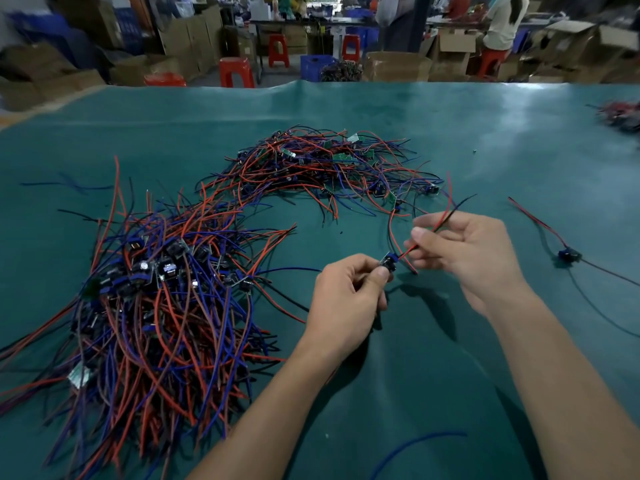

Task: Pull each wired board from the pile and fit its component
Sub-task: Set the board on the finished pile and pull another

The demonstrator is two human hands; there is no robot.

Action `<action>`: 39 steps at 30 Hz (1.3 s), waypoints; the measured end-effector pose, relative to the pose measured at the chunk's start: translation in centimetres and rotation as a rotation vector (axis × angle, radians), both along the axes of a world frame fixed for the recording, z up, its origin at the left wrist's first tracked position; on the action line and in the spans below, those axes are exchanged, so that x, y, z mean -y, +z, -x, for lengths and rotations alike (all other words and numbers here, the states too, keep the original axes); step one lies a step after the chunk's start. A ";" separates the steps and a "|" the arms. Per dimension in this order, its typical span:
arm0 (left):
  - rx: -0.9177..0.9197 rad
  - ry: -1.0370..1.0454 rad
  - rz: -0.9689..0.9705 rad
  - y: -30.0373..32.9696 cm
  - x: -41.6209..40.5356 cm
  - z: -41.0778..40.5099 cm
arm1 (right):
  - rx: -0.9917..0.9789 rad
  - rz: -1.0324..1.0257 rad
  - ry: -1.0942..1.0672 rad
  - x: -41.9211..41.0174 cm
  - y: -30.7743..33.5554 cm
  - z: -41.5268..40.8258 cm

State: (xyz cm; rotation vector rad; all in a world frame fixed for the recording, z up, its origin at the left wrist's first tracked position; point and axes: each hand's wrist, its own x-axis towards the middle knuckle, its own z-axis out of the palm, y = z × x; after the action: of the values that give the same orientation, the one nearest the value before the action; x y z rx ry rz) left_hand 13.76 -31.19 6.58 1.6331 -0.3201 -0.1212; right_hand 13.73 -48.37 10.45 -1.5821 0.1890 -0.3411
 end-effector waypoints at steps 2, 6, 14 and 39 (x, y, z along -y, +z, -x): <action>0.007 -0.001 -0.006 -0.1 0.0 0.0 | 0.040 -0.085 -0.097 0.9 0.0 -0.2; 0.038 0.106 0.047 -0.1 -0.2 -0.2 | 0.136 -0.345 -0.317 1.7 0.0 -0.4; 0.055 0.126 0.089 0.1 -0.3 -0.2 | -0.032 0.039 0.228 -4.0 -1.0 0.5; 0.128 0.087 -0.092 0.1 -0.2 -0.1 | -0.376 1.200 -0.037 -1.8 5.0 -11.5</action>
State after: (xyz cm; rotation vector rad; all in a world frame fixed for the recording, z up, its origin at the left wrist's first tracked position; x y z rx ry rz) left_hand 13.82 -31.00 6.67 1.7476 -0.3449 0.0350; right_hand 25.23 -46.56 15.41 -2.8349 0.3342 -0.1681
